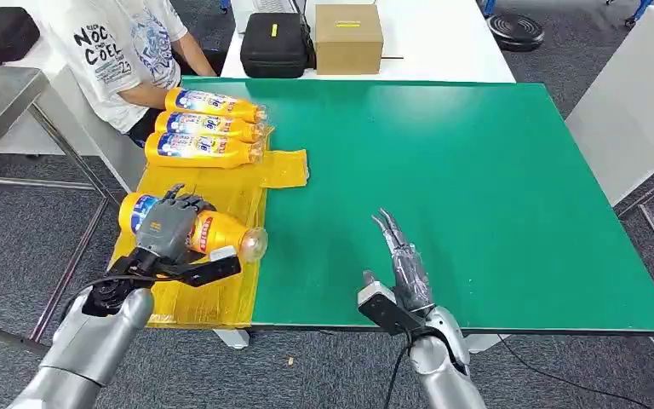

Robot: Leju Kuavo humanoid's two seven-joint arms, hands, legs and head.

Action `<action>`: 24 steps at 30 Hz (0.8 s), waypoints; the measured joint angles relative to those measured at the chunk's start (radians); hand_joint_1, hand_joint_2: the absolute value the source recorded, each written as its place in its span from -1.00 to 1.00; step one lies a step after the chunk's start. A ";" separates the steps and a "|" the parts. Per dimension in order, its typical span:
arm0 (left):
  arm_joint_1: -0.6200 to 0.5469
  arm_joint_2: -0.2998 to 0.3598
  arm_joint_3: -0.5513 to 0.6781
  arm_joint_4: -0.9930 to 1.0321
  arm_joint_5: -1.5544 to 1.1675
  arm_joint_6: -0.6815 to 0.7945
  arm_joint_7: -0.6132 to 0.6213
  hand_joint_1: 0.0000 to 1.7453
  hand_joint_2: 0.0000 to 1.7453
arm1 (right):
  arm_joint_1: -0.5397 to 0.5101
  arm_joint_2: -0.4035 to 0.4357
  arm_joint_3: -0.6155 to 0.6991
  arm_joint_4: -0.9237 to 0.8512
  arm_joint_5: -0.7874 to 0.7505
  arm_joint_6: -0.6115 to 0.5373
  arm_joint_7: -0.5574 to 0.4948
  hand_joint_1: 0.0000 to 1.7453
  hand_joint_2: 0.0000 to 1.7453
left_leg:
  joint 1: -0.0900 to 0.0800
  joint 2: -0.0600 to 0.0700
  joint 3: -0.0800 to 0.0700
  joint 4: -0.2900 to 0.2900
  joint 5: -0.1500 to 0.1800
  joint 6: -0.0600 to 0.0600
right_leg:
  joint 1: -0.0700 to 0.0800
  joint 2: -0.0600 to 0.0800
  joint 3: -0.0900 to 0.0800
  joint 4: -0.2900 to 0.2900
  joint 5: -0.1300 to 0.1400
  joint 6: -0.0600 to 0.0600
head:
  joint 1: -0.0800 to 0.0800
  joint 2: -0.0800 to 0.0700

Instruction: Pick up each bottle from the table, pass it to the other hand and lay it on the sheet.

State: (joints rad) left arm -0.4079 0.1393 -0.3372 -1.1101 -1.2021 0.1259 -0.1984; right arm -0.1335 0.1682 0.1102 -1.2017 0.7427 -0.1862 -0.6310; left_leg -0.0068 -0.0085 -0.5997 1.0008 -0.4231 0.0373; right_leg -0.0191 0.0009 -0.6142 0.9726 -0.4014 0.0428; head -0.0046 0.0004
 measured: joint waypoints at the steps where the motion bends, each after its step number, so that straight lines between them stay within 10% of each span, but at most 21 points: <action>1: 0.000 0.006 0.000 0.004 0.000 0.000 -0.001 1.00 1.00 | 0.000 -0.001 0.000 -0.001 0.000 0.000 0.000 -1.00 -1.00 | 0.000 0.000 0.000 0.000 0.000 0.000 | 0.000 0.000 0.000 0.000 0.000 0.000 | 0.000 0.000; 24: -0.190 0.024 -0.077 0.401 0.076 -0.130 -0.052 1.00 1.00 | 0.028 -0.004 -0.008 -0.077 0.009 0.006 0.003 -1.00 -1.00 | 0.000 0.000 0.000 0.000 0.000 0.000 | 0.000 0.000 0.000 0.000 0.000 0.000 | 0.000 0.000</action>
State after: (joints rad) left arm -0.5980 0.1634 -0.4146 -0.7092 -1.1265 -0.0038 -0.2507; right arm -0.1057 0.1644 0.1019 -1.2791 0.7519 -0.1805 -0.6275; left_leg -0.0071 -0.0088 -0.5997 1.0009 -0.4230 0.0371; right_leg -0.0196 0.0008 -0.6141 0.9725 -0.4014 0.0427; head -0.0050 0.0004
